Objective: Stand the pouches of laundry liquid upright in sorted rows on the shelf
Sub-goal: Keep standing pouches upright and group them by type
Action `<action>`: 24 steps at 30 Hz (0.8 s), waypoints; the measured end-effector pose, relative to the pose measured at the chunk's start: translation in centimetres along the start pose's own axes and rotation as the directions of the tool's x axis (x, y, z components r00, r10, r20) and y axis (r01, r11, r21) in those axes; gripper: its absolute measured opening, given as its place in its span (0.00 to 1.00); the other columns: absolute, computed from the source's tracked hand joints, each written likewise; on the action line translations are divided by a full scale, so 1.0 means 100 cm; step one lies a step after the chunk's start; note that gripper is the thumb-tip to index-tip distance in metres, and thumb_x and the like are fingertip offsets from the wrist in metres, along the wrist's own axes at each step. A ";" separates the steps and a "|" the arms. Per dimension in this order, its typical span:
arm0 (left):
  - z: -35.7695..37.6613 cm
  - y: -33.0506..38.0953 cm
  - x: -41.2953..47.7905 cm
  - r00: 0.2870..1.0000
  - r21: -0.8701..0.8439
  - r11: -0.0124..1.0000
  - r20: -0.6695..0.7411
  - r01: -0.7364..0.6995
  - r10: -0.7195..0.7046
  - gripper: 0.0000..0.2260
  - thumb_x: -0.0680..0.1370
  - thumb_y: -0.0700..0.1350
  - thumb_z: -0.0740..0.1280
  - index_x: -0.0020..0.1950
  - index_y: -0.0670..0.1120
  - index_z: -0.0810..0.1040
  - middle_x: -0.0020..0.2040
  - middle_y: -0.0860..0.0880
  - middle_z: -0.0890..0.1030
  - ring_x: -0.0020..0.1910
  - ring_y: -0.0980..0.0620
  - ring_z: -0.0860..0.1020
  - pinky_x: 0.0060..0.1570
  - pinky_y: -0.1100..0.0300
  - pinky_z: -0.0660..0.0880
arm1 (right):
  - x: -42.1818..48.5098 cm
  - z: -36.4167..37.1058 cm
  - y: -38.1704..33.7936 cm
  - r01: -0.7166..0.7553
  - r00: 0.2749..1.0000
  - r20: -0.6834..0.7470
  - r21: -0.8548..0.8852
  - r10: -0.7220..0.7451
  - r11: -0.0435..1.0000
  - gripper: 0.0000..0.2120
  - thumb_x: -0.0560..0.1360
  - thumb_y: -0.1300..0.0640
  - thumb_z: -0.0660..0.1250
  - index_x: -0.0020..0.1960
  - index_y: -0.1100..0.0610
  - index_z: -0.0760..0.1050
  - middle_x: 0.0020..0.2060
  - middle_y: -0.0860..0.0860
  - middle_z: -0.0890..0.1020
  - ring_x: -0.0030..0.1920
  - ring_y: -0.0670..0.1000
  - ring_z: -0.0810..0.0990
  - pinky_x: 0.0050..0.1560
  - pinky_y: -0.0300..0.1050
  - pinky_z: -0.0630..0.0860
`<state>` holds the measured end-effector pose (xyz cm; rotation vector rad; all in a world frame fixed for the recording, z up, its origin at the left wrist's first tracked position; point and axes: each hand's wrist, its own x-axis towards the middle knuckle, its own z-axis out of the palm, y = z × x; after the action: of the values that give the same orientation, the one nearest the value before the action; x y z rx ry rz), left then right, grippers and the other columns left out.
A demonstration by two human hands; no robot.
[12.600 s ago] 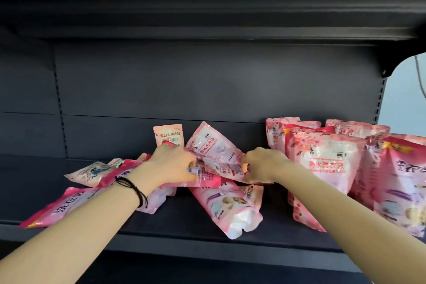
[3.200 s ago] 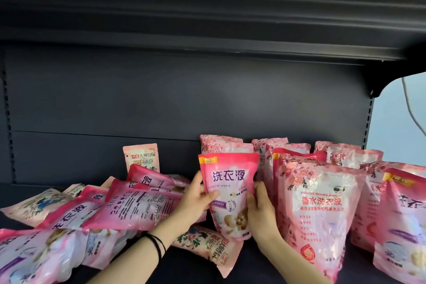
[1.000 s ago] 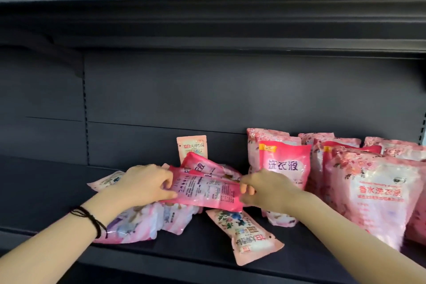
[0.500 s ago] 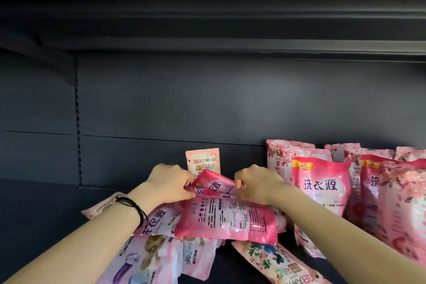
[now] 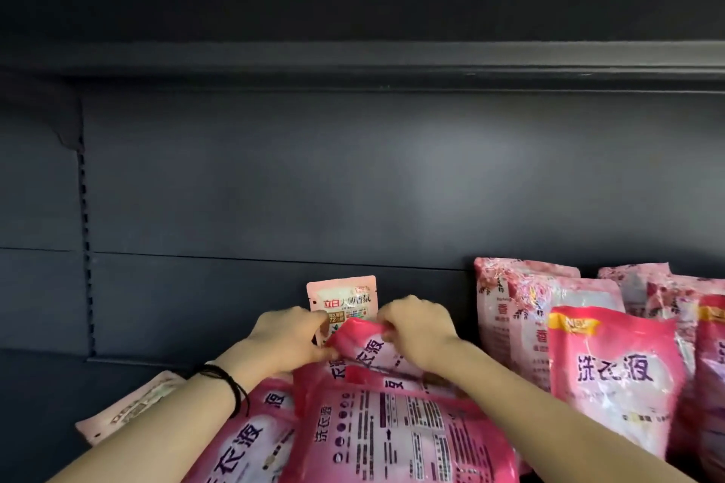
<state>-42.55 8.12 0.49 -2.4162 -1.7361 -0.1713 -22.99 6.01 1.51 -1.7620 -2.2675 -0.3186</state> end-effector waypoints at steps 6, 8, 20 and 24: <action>-0.003 -0.024 0.020 1.000 -0.488 0.873 -0.007 0.018 -0.025 0.20 0.71 0.63 0.68 0.57 0.53 0.76 0.51 0.57 0.77 0.52 0.58 0.76 0.55 0.60 0.73 | 0.012 0.001 0.037 -0.155 0.918 -0.271 0.428 0.290 0.890 0.06 0.75 0.61 0.65 0.39 0.56 0.72 0.37 0.55 0.80 0.40 0.58 0.78 0.41 0.48 0.72; -0.006 -0.024 0.021 1.000 -0.554 0.833 -0.021 -0.001 -0.013 0.21 0.72 0.60 0.69 0.59 0.48 0.77 0.51 0.55 0.78 0.52 0.58 0.75 0.49 0.65 0.71 | 0.011 -0.006 0.044 -0.120 0.856 -0.373 0.532 0.359 0.839 0.05 0.76 0.63 0.65 0.41 0.59 0.74 0.35 0.52 0.79 0.37 0.54 0.75 0.38 0.45 0.66; -0.020 0.033 0.009 0.996 -0.998 0.050 -0.043 -0.047 0.075 0.23 0.69 0.61 0.67 0.61 0.54 0.75 0.59 0.53 0.81 0.58 0.53 0.79 0.63 0.51 0.73 | -0.001 -0.027 0.019 0.160 0.756 -0.352 0.917 0.552 0.366 0.08 0.77 0.59 0.66 0.40 0.60 0.74 0.36 0.58 0.80 0.37 0.52 0.75 0.43 0.57 0.76; -0.016 0.033 0.003 1.000 -0.999 -0.039 -0.005 -0.005 0.017 0.17 0.71 0.62 0.63 0.57 0.58 0.74 0.60 0.52 0.80 0.58 0.52 0.78 0.67 0.46 0.68 | -0.013 -0.017 0.008 0.149 0.799 -0.237 0.968 0.552 0.200 0.07 0.78 0.62 0.64 0.42 0.61 0.75 0.38 0.57 0.81 0.39 0.52 0.76 0.41 0.49 0.74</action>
<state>-39.32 7.11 1.87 -3.1239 -1.7801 -2.2769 -21.81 4.48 2.70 -0.9719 -1.1319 0.5502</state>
